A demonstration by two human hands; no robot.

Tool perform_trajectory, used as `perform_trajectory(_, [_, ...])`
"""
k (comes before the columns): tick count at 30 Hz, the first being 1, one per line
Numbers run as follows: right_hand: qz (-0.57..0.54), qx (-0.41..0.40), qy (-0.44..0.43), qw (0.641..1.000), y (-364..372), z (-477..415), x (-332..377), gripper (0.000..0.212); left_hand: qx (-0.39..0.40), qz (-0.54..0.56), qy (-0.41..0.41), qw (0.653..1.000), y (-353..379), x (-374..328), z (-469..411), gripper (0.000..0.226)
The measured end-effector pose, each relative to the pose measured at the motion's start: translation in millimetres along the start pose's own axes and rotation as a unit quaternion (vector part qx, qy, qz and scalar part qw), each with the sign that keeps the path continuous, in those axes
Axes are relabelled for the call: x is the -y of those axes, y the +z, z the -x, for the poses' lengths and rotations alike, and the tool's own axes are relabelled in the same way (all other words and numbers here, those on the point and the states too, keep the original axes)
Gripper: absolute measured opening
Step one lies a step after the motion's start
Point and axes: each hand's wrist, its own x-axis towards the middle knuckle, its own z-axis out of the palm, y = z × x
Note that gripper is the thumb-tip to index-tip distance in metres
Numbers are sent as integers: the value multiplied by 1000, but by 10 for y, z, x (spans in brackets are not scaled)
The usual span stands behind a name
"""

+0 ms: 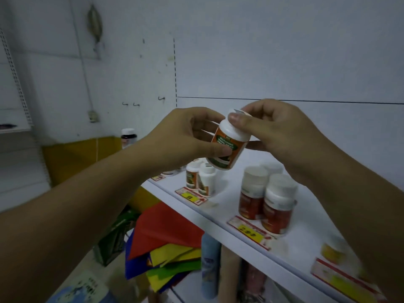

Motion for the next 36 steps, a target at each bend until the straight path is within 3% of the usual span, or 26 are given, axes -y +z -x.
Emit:
perform_trajectory(9, [134,-33,-12,990,825,-409,8,26,28,49,43,997,-611,957,-214,45])
perform_trajectory(16, [233,-69,56,968,698,-773,-80,26,86,82,70,990,-378,1194,-850,47])
perform_trajectory(23, [327,-44,82,941,485,-1155,-313,23,168,-3,96,981,-157,1299,-1388,43])
perform_trajectory(29, [438,46,121,889,631,-1486,-643,24,290,-214,117,925,-325,1529,-1634,32])
perform_trajectory(36, [526,180,205,805,895,-1575,-948,27,319,-269,214,883,-184,1746,-1735,21])
